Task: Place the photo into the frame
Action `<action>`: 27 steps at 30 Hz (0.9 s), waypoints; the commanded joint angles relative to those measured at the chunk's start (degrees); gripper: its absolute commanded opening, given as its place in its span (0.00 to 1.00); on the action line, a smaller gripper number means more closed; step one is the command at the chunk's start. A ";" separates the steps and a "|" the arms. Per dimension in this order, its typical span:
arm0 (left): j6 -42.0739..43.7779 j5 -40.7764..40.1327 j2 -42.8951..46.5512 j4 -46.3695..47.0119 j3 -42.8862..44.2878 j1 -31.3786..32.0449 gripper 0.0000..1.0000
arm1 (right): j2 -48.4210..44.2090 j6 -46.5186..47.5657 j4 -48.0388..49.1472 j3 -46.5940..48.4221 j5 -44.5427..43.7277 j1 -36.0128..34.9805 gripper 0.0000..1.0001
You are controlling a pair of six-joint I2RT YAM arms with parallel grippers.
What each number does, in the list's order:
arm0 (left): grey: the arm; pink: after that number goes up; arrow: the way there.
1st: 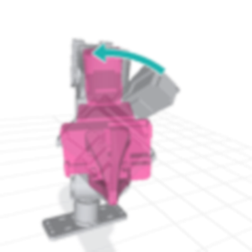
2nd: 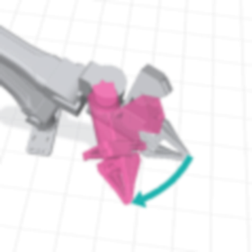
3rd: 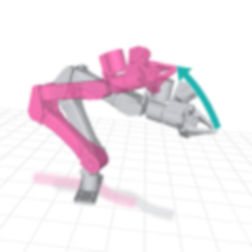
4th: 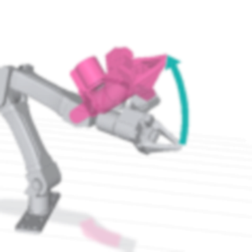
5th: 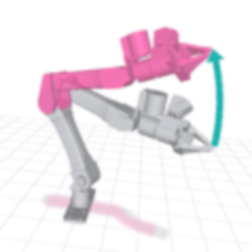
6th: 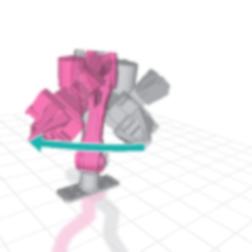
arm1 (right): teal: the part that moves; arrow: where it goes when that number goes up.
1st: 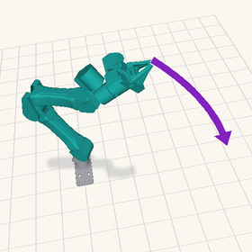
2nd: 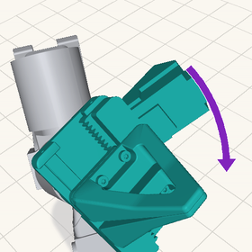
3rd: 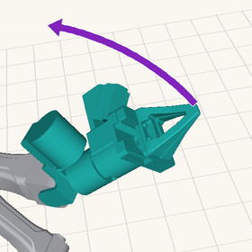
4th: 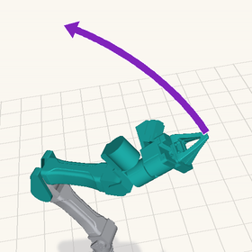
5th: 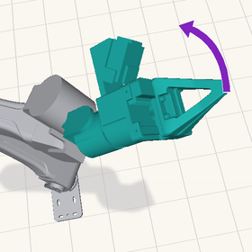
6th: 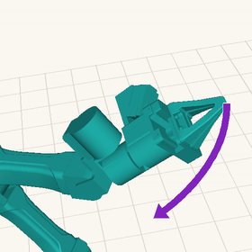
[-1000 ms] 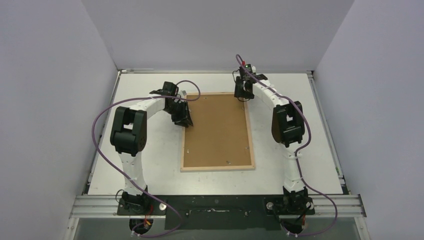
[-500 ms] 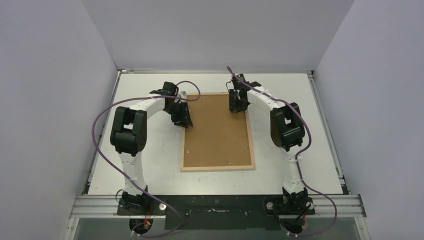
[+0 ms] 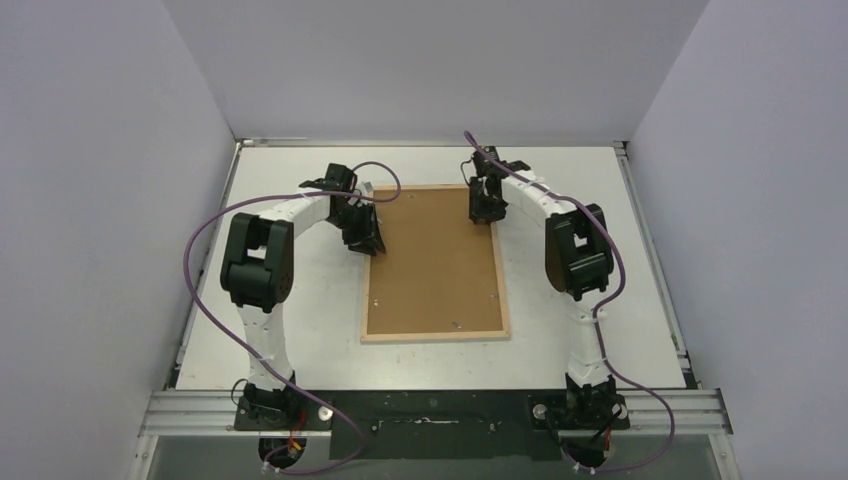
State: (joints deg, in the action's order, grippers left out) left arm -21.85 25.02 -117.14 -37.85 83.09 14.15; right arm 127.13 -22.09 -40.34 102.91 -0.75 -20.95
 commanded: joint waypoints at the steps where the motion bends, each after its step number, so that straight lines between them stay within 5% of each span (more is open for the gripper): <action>1: 0.22 -0.14 -0.55 0.32 0.06 0.01 0.30 | 1.16 0.53 2.35 1.26 -1.40 0.93 0.37; 18: 0.18 -0.10 -0.83 0.21 -0.03 0.02 0.30 | 2.68 -0.83 5.80 1.62 -5.84 -0.52 0.41; 27: 0.25 0.48 1.14 -0.73 1.48 0.03 0.30 | -5.01 -1.51 3.67 -0.36 3.63 -0.55 0.41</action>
State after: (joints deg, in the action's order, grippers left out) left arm -21.87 25.06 -117.21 -37.80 83.09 14.15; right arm 128.25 -22.76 -36.93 103.59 -1.65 -21.41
